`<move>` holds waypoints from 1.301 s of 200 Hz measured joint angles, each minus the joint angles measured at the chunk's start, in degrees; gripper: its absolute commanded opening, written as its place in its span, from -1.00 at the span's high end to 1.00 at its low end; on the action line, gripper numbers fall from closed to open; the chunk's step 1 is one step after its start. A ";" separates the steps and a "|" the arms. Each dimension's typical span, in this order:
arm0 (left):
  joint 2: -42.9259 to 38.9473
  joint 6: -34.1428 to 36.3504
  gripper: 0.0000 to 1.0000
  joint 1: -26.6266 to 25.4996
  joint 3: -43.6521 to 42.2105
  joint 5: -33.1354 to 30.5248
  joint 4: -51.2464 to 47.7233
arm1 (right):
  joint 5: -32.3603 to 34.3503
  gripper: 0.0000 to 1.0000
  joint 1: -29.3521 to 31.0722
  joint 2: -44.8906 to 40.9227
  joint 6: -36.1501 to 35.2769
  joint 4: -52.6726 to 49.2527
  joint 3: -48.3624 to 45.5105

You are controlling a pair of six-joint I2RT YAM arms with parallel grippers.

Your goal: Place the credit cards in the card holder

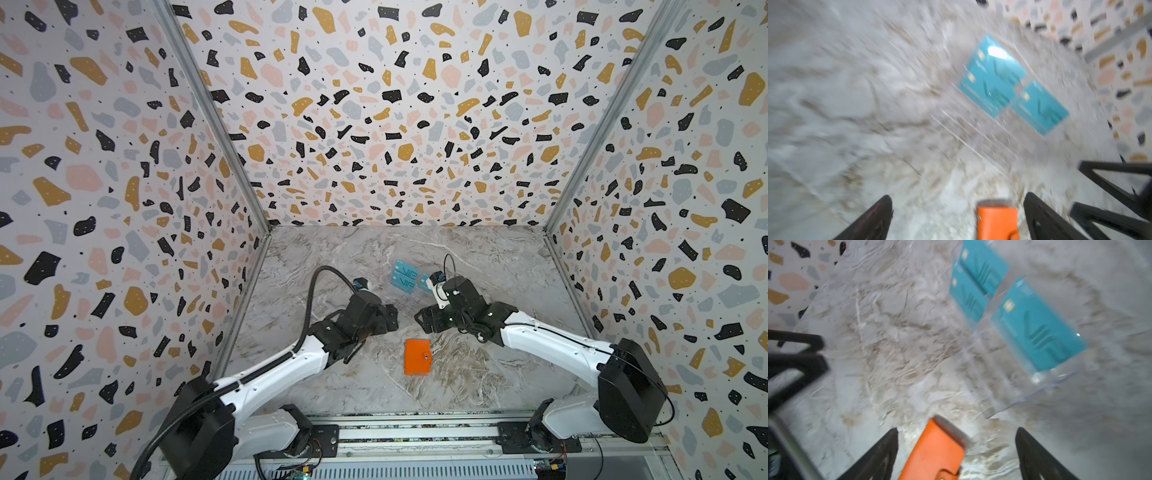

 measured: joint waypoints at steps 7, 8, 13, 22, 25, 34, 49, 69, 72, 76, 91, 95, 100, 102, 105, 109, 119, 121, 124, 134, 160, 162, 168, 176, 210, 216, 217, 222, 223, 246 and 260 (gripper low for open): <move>-2.08 1.29 -1.00 1.88 -0.11 -2.40 0.15 | 2.03 -0.86 -1.40 -1.66 -1.40 1.29 -0.46; -2.56 1.66 -1.00 2.21 -0.20 -2.95 0.22 | 2.21 -0.86 -1.57 -1.90 -1.53 1.49 -0.55; -4.20 2.86 -1.00 3.50 -0.66 -4.76 0.98 | 3.43 -0.86 -2.64 -3.32 -2.54 2.93 -1.27; -7.52 5.68 -1.00 5.31 -2.27 -8.13 3.04 | 5.92 -0.91 -4.85 -7.10 -5.07 6.67 -3.85; -8.61 6.45 -1.00 5.73 -3.02 -9.05 3.85 | 6.49 -1.00 -5.44 -8.24 -5.86 8.20 -4.92; -12.11 9.66 -1.00 6.86 -5.73 -11.69 6.54 | 8.22 -0.98 -7.39 -12.76 -9.07 14.45 -9.77; -17.77 15.56 -1.00 8.63 -11.89 -15.58 12.17 | 10.40 -0.99 -10.82 -19.71 -13.44 24.57 -19.21; -22.23 21.90 -1.00 10.78 -20.09 -20.13 18.84 | 11.69 -0.98 -16.68 -22.60 -16.28 32.41 -27.32; -22.45 22.62 -1.00 11.13 -21.31 -20.61 19.96 | 11.67 -0.98 -17.46 -22.45 -16.44 33.14 -28.00; -22.51 23.45 -1.00 11.58 -22.49 -21.33 21.11 | 11.85 -0.98 -18.84 -22.23 -16.57 34.51 -29.18; -20.90 26.45 -1.00 13.20 -26.47 -24.00 26.60 | 12.02 -0.98 -22.86 -22.03 -17.07 40.41 -33.99; -20.11 27.28 -1.00 13.57 -27.43 -24.74 28.30 | 12.31 -0.98 -23.80 -22.01 -17.25 42.05 -35.39; -18.78 28.41 -1.00 14.05 -28.70 -25.57 30.86 | 12.26 -0.98 -24.81 -21.88 -17.40 43.78 -36.81; -18.21 28.74 -1.00 14.27 -29.16 -25.92 31.82 | 12.17 -0.98 -25.20 -21.70 -17.51 44.50 -37.35; -17.33 29.27 -1.00 14.56 -29.75 -26.29 33.11 | 12.24 -0.98 -25.66 -21.49 -17.59 45.38 -38.03; -16.00 30.05 -1.00 15.02 -30.69 -26.49 34.95 | 12.22 -0.98 -26.27 -20.92 -17.84 46.73 -38.91; -13.18 31.67 -1.00 16.22 -32.89 -26.62 39.34 | 12.20 -0.98 -27.50 -18.73 -18.47 50.38 -40.54; -12.59 31.98 -1.00 16.41 -33.29 -26.62 40.11 | 12.20 -0.98 -27.69 -18.18 -18.64 51.06 -40.81; -11.85 32.39 -1.00 16.74 -33.86 -26.67 41.35 | 12.15 -0.98 -27.96 -17.46 -18.82 52.06 -41.09; -9.16 33.31 -1.00 18.01 -35.36 -26.51 45.24 | 11.93 -0.98 -28.87 -14.62 -19.41 55.39 -42.01; -2.27 34.51 -1.00 20.63 -36.06 -26.01 54.62 | 10.56 -0.98 -31.47 -8.37 -20.46 62.27 -42.82; -1.62 34.60 -1.00 20.74 -36.04 -25.90 55.41 | 10.36 -0.97 -31.80 -7.82 -20.46 62.84 -42.84; 0.15 34.97 -1.00 21.03 -35.89 -25.75 57.46 | 9.77 -0.98 -32.59 -6.67 -20.48 64.28 -42.91; 2.58 35.60 -1.00 21.18 -35.28 -25.68 59.43 | 9.09 -0.98 -33.59 -4.98 -20.68 65.99 -42.91; 12.41 37.51 -1.00 23.37 -33.62 -24.09 70.97 | 6.54 -0.98 -36.15 2.03 -20.81 74.47 -42.97; 14.71 37.51 -1.00 24.09 -33.81 -23.98 73.70 | 6.08 -0.98 -36.30 4.13 -20.87 77.11 -43.08; 15.17 37.48 -1.00 24.24 -33.90 -23.96 74.29 | 5.95 -0.98 -36.33 4.63 -20.85 77.66 -43.08; 16.50 37.46 -1.00 24.61 -34.14 -23.93 75.78 | 5.70 -0.98 -36.39 6.16 -20.87 78.77 -43.12; 16.63 37.46 -1.00 24.65 -34.16 -23.93 75.89 | 5.64 -0.98 -36.39 6.34 -20.87 78.79 -43.12; 17.11 37.16 -1.00 25.73 -34.34 -23.87 76.94 | 4.46 -0.98 -36.68 7.72 -20.90 77.66 -42.97; 17.09 37.11 -1.00 25.83 -34.34 -23.76 78.36 | 4.11 -0.98 -36.68 7.61 -20.90 77.85 -42.66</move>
